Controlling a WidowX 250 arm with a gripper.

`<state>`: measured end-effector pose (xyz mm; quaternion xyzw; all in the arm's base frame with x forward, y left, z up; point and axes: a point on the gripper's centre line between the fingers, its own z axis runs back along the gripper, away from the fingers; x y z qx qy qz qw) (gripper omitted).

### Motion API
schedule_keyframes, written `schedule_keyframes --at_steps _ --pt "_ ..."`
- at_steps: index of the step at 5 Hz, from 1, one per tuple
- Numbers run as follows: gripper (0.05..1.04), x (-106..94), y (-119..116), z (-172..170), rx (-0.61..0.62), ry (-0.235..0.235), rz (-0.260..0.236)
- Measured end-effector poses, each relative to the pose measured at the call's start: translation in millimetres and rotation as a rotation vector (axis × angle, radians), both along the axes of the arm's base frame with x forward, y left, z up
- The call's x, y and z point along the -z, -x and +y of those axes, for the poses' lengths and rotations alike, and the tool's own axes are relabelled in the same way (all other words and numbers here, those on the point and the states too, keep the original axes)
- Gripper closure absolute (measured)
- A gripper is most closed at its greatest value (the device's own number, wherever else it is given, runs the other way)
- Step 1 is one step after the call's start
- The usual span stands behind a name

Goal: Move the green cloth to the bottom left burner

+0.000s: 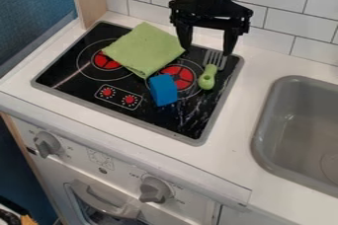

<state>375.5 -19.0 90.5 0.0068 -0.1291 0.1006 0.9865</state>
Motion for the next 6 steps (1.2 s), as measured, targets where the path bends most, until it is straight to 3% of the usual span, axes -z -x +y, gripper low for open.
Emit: schedule_keyframes --at_steps 1,2,3,4,6 --pt "0.083 13.7 3 -1 -0.003 0.003 0.039" --pt "0.083 15.2 1 10 -0.055 0.034 0.036" --pt "0.083 14.2 4 34 -0.126 0.100 0.051" --pt "0.083 3.7 -4 58 -0.208 0.094 0.011" --pt "0.083 28.0 -24 100 -0.322 0.049 0.059"
